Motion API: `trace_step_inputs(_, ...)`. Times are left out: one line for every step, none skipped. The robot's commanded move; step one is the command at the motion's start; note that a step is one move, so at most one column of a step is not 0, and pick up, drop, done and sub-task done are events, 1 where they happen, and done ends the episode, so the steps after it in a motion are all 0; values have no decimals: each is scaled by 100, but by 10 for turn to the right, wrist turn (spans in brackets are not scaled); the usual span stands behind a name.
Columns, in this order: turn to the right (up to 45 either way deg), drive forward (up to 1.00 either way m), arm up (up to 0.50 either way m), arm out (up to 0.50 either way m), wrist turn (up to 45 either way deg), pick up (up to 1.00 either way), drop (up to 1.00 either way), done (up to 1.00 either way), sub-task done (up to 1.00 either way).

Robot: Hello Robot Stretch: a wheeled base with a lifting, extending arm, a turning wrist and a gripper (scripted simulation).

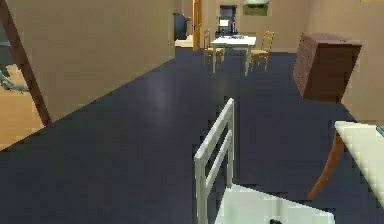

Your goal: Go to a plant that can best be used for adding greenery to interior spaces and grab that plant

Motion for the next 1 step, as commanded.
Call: trace_step_inputs(-150,0,0,0,0,0,0,0,0)
